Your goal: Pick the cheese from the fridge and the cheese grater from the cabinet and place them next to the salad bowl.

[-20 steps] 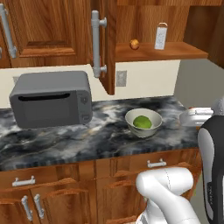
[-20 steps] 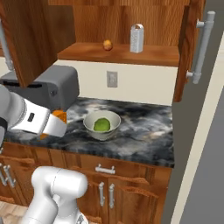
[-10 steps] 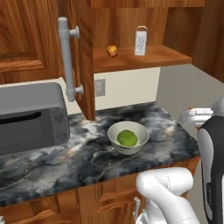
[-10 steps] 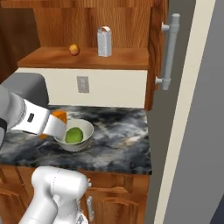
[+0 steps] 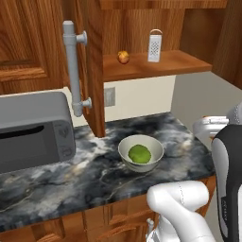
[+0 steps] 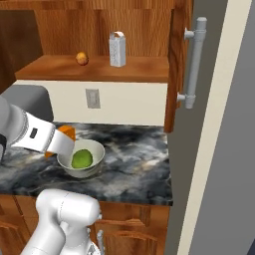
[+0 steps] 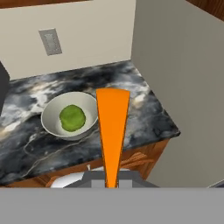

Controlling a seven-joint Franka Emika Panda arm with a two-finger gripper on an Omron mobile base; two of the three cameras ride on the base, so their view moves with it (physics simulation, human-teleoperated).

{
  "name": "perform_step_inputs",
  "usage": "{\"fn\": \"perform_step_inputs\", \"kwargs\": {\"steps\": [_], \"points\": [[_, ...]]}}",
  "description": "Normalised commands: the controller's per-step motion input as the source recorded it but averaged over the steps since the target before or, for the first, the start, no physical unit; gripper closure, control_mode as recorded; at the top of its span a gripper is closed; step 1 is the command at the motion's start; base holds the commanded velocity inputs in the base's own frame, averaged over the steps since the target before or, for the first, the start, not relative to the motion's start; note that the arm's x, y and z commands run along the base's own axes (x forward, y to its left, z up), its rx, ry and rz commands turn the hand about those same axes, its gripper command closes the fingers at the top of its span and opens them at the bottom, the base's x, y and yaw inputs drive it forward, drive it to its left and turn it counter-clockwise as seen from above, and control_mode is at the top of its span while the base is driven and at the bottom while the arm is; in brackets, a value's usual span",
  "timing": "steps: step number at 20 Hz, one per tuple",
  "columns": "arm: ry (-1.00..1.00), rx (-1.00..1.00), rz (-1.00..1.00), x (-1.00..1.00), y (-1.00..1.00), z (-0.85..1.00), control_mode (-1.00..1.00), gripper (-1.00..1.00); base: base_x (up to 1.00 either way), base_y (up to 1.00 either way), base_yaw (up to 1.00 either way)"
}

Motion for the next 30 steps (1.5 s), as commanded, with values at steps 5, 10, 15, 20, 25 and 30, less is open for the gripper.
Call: {"fn": "perform_step_inputs", "kwargs": {"steps": [5, 10, 15, 20, 25, 30], "points": [[0.00, 0.00, 0.00, 0.00, 0.00, 0.00, 1.00, 1.00, 0.04, 0.00, 0.00], [0.00, 0.00, 0.00, 0.00, 0.00, 0.00, 1.00, 1.00, 0.00, 0.00, 0.00], [0.00, 0.00, 0.00, 0.00, 0.00, 0.00, 1.00, 1.00, 0.00, 0.00, 0.00], [0.00, 0.00, 0.00, 0.05, 0.00, 0.00, -1.00, 1.00, 0.00, 0.00, 0.00], [0.09, 0.00, 0.11, 0.85, -0.38, 0.00, -1.00, 1.00, 0.00, 0.00, 0.00], [0.03, 0.00, 0.11, 0.68, -0.31, 0.00, -1.00, 1.00, 0.00, 0.00, 0.00]]}}
